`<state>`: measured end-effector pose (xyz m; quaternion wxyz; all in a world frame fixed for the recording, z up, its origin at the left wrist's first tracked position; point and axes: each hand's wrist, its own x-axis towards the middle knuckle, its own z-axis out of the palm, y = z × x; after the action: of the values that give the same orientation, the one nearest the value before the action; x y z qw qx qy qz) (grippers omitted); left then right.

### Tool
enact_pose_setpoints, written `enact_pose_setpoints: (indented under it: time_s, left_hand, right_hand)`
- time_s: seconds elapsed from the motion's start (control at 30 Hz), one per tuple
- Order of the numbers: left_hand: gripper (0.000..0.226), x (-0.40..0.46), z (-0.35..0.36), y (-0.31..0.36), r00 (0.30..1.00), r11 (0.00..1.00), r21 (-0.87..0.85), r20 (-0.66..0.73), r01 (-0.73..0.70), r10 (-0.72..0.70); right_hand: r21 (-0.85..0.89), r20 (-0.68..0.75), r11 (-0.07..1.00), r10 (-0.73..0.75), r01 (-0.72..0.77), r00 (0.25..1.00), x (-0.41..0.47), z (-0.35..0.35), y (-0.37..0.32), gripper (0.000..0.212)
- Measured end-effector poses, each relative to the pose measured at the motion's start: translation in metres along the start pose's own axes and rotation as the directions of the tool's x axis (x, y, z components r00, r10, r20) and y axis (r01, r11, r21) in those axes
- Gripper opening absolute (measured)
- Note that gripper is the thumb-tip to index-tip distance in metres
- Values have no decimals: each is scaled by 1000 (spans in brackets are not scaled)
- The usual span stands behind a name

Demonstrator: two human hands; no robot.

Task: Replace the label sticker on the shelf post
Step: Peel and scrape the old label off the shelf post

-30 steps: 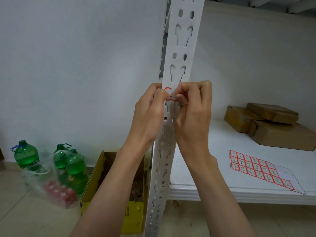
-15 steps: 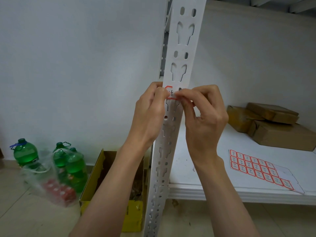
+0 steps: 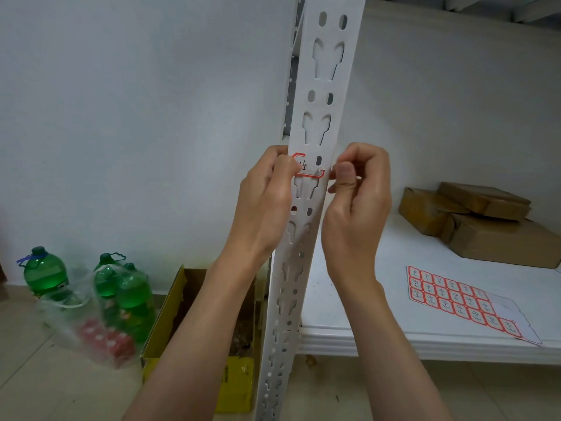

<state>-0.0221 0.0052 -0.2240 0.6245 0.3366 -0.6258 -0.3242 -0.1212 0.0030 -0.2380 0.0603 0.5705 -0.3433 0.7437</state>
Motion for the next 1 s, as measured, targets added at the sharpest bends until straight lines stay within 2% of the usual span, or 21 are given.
enact_pose_setpoints:
  time_s: [0.1, 0.2, 0.37, 0.53, 0.8, 0.9, 1.0]
  left_hand:
    - [45, 0, 0, 1, 1000, 1000, 23, -1, 6, -6]
    - [44, -1, 0, 3, 1000, 999, 37, 1, 10, -10]
    - [29, -4, -1, 7, 1000, 1000, 17, -2, 8, -8]
    - [27, -4, -1, 8, 1000, 1000, 12, 0, 7, -7]
    - [25, -4, -1, 7, 1000, 1000, 18, 1, -1, 1]
    - [26, -4, -1, 6, 1000, 1000, 25, -3, 10, -10]
    - [26, -4, -1, 6, 1000, 1000, 24, -1, 14, -14]
  right_hand:
    - [136, -43, 984, 120, -113, 992, 6, -6, -7, 15]
    - [195, -77, 960, 217, -199, 973, 8, -11, -10, 22]
    - [219, -132, 905, 398, -365, 908, 6, -22, 4, 11]
    - [248, -107, 852, 498, -462, 861, 4, -38, 21, 6]
    - [98, -8, 804, 589, -586, 808, -5, -54, 49, 14]
    - [-93, 63, 785, 618, -612, 784, -10, -61, 63, 16]
    - [-286, 129, 726, 676, -626, 725, -15, -69, 72, 14]
